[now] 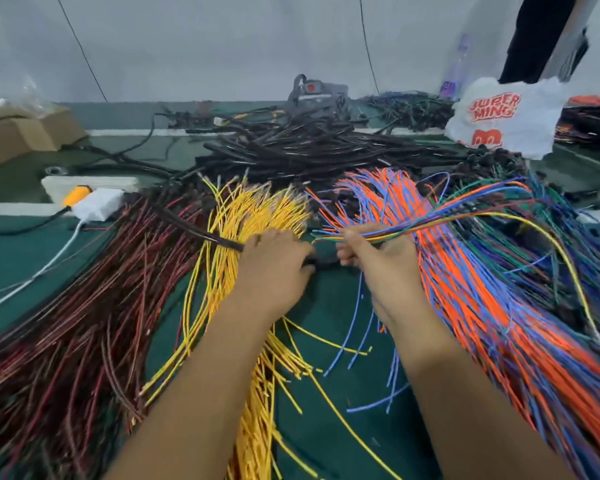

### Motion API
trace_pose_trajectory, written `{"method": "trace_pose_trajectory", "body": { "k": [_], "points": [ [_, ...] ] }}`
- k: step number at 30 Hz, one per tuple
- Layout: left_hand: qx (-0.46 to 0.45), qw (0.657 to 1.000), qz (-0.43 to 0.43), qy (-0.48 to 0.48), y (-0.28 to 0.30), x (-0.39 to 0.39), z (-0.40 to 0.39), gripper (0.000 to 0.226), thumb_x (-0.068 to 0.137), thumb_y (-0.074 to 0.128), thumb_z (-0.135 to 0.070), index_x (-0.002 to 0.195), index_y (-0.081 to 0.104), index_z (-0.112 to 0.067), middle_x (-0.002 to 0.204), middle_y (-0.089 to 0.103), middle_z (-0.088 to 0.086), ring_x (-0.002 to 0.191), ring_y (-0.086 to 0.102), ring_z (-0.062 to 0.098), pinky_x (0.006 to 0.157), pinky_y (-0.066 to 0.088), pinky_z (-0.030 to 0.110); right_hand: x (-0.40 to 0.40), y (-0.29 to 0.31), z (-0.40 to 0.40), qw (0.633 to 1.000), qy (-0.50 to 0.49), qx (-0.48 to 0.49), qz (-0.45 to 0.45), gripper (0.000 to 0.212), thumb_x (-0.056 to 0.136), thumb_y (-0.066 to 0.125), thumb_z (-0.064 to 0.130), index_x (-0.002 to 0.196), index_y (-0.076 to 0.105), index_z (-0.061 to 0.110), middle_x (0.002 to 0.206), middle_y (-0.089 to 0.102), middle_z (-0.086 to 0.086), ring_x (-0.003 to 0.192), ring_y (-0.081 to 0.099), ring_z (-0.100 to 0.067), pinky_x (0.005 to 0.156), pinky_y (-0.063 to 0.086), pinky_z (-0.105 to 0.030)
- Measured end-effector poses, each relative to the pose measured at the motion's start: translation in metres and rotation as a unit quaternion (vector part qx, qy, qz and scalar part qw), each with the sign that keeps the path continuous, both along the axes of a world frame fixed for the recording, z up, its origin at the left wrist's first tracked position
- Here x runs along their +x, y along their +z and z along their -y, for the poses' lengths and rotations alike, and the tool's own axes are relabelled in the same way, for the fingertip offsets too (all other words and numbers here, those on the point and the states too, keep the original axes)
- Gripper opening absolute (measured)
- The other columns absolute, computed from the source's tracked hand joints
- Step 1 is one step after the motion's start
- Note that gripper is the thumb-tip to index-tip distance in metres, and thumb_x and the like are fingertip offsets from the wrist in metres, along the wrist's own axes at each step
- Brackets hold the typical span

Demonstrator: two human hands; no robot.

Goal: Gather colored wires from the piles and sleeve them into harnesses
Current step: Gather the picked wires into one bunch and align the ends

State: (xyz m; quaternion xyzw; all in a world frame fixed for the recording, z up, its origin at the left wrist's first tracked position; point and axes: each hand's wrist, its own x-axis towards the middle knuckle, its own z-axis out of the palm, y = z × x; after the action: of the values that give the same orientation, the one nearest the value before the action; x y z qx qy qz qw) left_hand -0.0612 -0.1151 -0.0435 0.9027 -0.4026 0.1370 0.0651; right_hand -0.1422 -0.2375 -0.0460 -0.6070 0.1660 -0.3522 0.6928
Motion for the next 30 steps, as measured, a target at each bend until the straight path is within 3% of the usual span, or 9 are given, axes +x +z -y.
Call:
{"method": "trace_pose_trajectory", "body": {
  "k": [4,8,13,16,18,20,23,26,30],
  "points": [
    [-0.129,0.991,-0.017,0.024,0.000,0.001,-0.001,0.020,0.097,0.046,-0.031,0.110,0.056,-0.019,0.108,0.058,0.004,0.096,0.056,0.027,0.076,0.042,0.039,0.001,-0.001,0.001,0.998,0.007,0.048,0.037,0.019,0.092,0.058,-0.002,0.077,0.063,0.008,0.054,0.065,0.001,0.049,0.060,-0.007,0.052,0.049,-0.018],
    [-0.316,0.941,-0.107,0.059,0.004,-0.002,-0.008,0.014,0.092,0.050,-0.038,0.100,0.042,-0.029,0.097,0.055,-0.006,0.075,0.049,0.015,0.065,0.035,0.032,0.000,0.001,0.000,0.993,0.022,0.093,0.069,0.017,0.093,0.056,-0.001,0.079,0.063,0.006,0.056,0.064,0.000,0.051,0.059,-0.008,0.054,0.049,-0.018],
    [-0.535,0.763,-0.363,0.016,0.016,-0.001,-0.015,0.008,0.088,0.065,-0.034,0.091,0.065,-0.027,0.053,0.044,-0.015,0.049,0.039,0.002,0.058,0.035,0.027,-0.004,0.004,-0.004,0.995,0.048,0.082,0.045,0.015,0.093,0.057,0.000,0.081,0.065,0.005,0.060,0.066,-0.004,0.052,0.060,-0.010,0.054,0.050,-0.020],
    [-0.486,0.776,-0.398,-0.052,0.020,-0.006,-0.018,0.015,0.091,0.062,-0.028,0.104,0.068,-0.027,0.070,0.064,-0.029,0.063,0.056,-0.012,0.064,0.041,0.009,-0.006,0.005,-0.006,0.994,0.063,0.075,0.038,0.014,0.093,0.058,0.001,0.082,0.065,0.006,0.059,0.067,-0.002,0.052,0.061,-0.010,0.054,0.051,-0.020],
    [-0.431,0.802,-0.406,-0.074,0.019,-0.009,-0.017,0.024,0.085,0.070,-0.026,0.108,0.068,-0.031,0.092,0.068,-0.024,0.079,0.058,-0.014,0.074,0.043,0.008,-0.008,0.005,-0.008,0.994,0.078,0.065,0.035,0.011,0.092,0.058,0.003,0.084,0.064,0.005,0.059,0.067,-0.001,0.052,0.061,-0.010,0.054,0.051,-0.019],
    [-0.400,0.818,-0.404,-0.084,0.018,-0.010,-0.016,0.032,0.079,0.076,-0.017,0.109,0.069,-0.027,0.102,0.069,-0.014,0.074,0.058,-0.011,0.075,0.043,0.010,-0.009,0.004,-0.008,0.994,0.087,0.056,0.028,0.009,0.092,0.059,0.004,0.084,0.064,0.005,0.059,0.066,-0.002,0.052,0.060,-0.009,0.054,0.050,-0.019],
    [-0.425,0.811,-0.393,-0.083,0.017,-0.007,-0.017,0.024,0.078,0.076,-0.007,0.101,0.073,-0.015,0.088,0.068,-0.009,0.058,0.053,-0.010,0.061,0.038,0.003,-0.008,0.004,-0.009,0.995,0.092,0.047,0.017,0.011,0.092,0.060,0.004,0.082,0.065,0.007,0.059,0.066,-0.002,0.052,0.060,-0.009,0.053,0.050,-0.019],
    [-0.441,0.794,-0.413,-0.073,0.015,-0.005,-0.018,0.018,0.076,0.078,-0.008,0.091,0.075,-0.018,0.068,0.066,-0.014,0.059,0.055,-0.007,0.062,0.040,0.005,-0.009,0.005,-0.009,0.995,0.093,0.032,0.008,0.014,0.093,0.059,0.004,0.081,0.065,0.008,0.059,0.066,-0.001,0.051,0.060,-0.009,0.053,0.050,-0.019],
    [-0.453,0.765,-0.447,-0.100,0.014,-0.004,-0.021,0.013,0.076,0.077,-0.010,0.088,0.073,-0.013,0.067,0.072,-0.001,0.052,0.057,-0.004,0.053,0.040,0.004,-0.012,0.005,-0.009,0.995,0.098,0.002,-0.008,0.016,0.093,0.060,0.005,0.080,0.066,0.010,0.059,0.066,-0.001,0.052,0.060,-0.009,0.052,0.050,-0.020]
  ]
}}
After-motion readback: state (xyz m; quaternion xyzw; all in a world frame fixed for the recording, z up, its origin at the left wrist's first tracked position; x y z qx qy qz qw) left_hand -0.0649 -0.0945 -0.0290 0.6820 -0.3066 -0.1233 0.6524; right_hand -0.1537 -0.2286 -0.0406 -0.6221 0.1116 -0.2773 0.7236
